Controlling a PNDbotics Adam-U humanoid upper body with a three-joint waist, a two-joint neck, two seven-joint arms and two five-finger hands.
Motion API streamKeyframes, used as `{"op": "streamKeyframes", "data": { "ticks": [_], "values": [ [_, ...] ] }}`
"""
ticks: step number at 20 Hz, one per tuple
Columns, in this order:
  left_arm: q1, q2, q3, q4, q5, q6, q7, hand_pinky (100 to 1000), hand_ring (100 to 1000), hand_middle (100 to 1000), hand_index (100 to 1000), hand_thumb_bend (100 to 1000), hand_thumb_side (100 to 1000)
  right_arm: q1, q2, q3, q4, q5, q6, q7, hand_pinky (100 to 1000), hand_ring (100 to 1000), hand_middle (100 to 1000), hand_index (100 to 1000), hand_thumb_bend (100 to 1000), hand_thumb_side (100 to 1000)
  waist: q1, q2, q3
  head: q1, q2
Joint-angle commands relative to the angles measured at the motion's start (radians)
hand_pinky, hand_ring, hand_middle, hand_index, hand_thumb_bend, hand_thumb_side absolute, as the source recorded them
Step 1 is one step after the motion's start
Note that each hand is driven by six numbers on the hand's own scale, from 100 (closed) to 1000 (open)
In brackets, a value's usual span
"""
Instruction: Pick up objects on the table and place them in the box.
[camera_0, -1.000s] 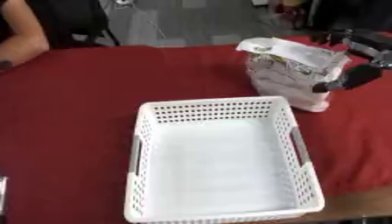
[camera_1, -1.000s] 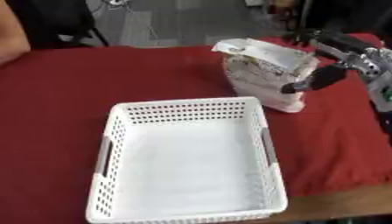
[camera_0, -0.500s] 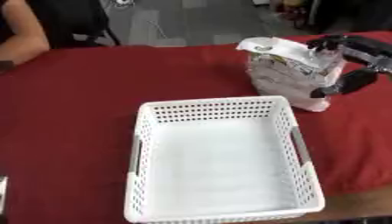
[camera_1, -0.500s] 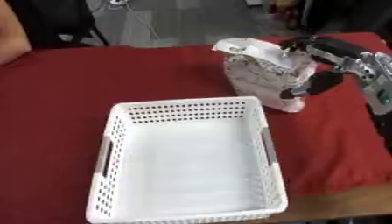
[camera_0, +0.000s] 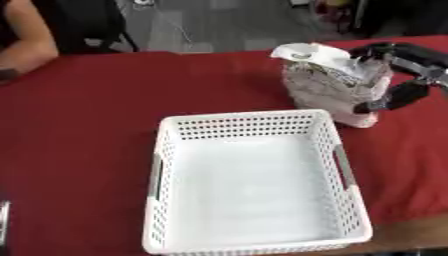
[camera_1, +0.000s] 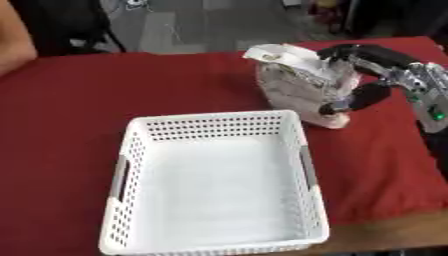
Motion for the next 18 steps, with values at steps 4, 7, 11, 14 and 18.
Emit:
{"op": "streamKeyframes", "data": {
  "ticks": [4,7,11,14,18],
  "values": [
    [-0.009,0.017,-0.001,-0.020,0.008,-0.001,-0.005,728,839,930,996,903,1000,-0.015,-0.026,-0.009,-0.015,-0.019,0.001,-0.010,789,845,865,988,774,567,-0.001,-0.011,0.000,-0.013,0.004],
    [-0.008,0.017,-0.001,-0.020,0.008,0.001,-0.006,727,840,931,996,902,1000,-0.020,-0.035,-0.013,-0.025,-0.038,0.005,-0.014,783,844,865,988,778,578,-0.002,-0.012,0.000,-0.011,0.004],
    [-0.006,0.017,0.000,-0.020,0.008,0.002,-0.007,727,840,931,996,902,1000,-0.025,-0.056,-0.023,-0.044,-0.071,0.014,-0.025,776,844,865,989,776,596,-0.003,-0.013,-0.002,-0.008,0.004],
    [-0.005,0.016,0.000,-0.020,0.008,0.004,-0.008,726,840,931,995,902,1000,-0.021,-0.071,-0.035,-0.056,-0.104,0.026,-0.036,760,842,864,993,772,605,-0.004,-0.013,-0.002,-0.006,0.003],
    [-0.004,0.016,-0.001,-0.020,0.009,0.005,-0.010,726,840,932,995,902,1000,-0.014,-0.090,-0.048,-0.068,-0.147,0.044,-0.043,755,842,864,995,772,612,-0.004,-0.012,-0.002,-0.003,0.003]
  ]
}}
